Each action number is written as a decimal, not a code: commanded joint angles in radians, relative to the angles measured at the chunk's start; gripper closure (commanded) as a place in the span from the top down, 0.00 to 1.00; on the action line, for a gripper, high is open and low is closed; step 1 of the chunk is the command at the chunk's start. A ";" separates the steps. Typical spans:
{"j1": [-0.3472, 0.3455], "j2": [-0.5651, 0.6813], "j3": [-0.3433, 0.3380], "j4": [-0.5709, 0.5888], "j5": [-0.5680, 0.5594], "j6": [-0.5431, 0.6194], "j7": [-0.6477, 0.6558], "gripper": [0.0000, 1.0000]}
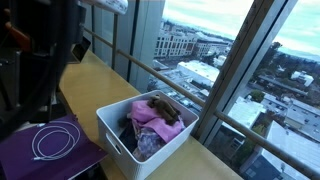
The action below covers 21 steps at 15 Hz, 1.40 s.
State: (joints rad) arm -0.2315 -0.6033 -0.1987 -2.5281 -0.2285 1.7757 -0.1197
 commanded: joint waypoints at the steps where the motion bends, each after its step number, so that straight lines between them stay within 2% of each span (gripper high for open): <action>1: 0.006 0.000 -0.005 0.002 -0.003 -0.002 0.003 1.00; 7: 0.006 0.000 -0.005 0.002 -0.003 -0.002 0.003 1.00; 10: 0.056 0.057 0.011 0.061 0.057 0.036 0.006 1.00; 16: 0.188 0.273 0.057 0.268 0.242 0.266 0.000 1.00; 21: 0.223 0.531 0.103 0.459 0.271 0.495 -0.005 1.00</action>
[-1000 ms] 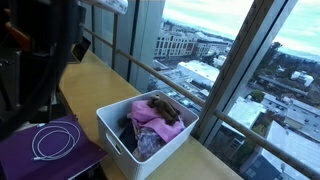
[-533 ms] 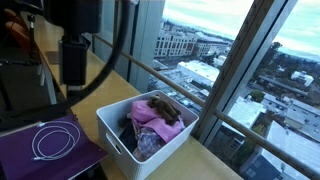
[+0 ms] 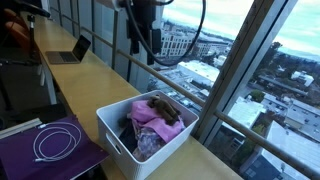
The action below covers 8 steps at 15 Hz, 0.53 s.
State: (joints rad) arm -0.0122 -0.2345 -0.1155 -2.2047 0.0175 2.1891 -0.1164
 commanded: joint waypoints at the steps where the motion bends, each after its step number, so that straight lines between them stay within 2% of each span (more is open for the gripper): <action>1: 0.001 0.221 0.028 0.176 0.017 0.123 -0.001 1.00; 4: -0.014 0.386 0.038 0.298 0.000 0.193 0.013 1.00; 8: -0.035 0.577 0.030 0.444 -0.026 0.192 0.032 1.00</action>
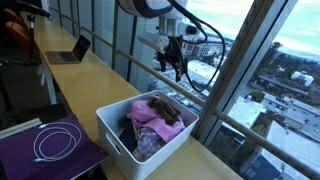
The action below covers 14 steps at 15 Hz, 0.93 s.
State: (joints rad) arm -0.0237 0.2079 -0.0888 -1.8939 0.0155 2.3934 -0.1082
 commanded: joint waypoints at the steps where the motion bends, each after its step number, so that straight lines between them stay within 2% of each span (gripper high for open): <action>1: -0.030 0.175 0.001 0.164 -0.027 -0.020 0.024 1.00; 7: -0.076 0.341 0.005 0.273 -0.010 -0.082 0.018 1.00; 14: -0.136 0.506 -0.003 0.399 0.005 -0.237 0.031 1.00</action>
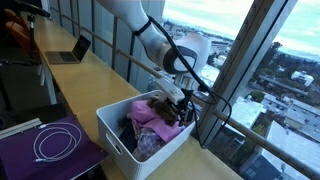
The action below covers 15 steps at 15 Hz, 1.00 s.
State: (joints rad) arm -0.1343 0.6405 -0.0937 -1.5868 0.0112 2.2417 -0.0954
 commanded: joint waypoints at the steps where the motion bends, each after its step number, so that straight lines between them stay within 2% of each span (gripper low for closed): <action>1: -0.034 0.089 0.003 0.109 0.012 -0.107 0.019 1.00; 2: -0.041 0.107 0.002 0.126 0.013 -0.123 0.023 0.92; 3: -0.049 0.118 0.003 0.140 0.016 -0.142 0.025 0.72; 7: -0.067 0.096 0.022 0.179 0.052 -0.233 0.018 0.42; 10: -0.052 0.046 0.038 0.170 0.068 -0.285 0.019 0.18; 13: -0.039 -0.014 0.055 0.142 0.078 -0.321 0.014 0.01; 14: -0.037 -0.036 0.058 0.136 0.082 -0.340 0.013 0.00; 15: -0.035 -0.056 0.061 0.135 0.085 -0.359 0.012 0.04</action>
State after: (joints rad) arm -0.1687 0.6664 -0.0469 -1.4147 0.0672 1.9410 -0.0753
